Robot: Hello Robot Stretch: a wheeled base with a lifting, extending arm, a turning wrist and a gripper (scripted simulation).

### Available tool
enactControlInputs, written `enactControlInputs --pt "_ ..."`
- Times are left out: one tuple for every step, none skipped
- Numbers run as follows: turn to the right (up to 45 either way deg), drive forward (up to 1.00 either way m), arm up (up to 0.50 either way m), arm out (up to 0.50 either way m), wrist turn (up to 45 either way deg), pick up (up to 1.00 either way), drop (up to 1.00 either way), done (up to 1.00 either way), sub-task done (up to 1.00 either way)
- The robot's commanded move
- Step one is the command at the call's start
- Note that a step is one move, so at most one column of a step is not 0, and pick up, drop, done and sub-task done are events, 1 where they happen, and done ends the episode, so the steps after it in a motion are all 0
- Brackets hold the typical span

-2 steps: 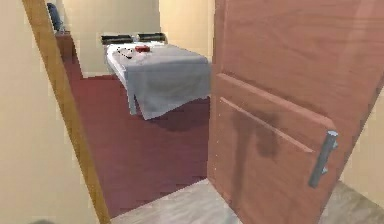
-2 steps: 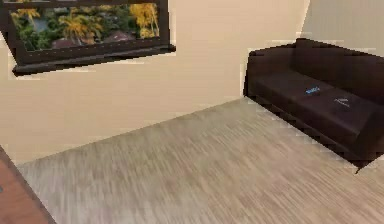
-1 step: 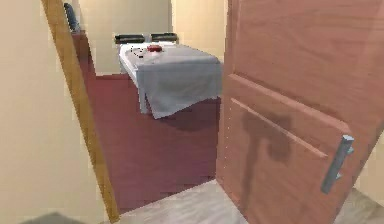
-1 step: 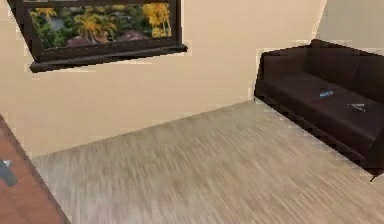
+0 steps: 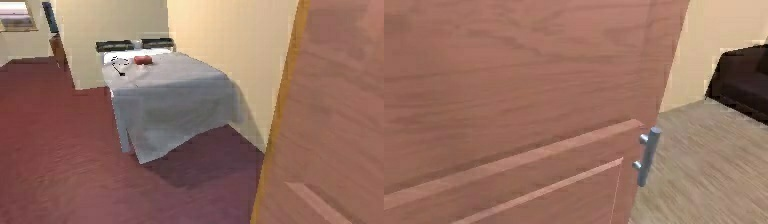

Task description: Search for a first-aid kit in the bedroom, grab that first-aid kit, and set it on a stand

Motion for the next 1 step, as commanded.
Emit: enactControlInputs --pt "-42.0 0.0 0.0 0.0 0.0 0.0 0.0 0.0 0.0"
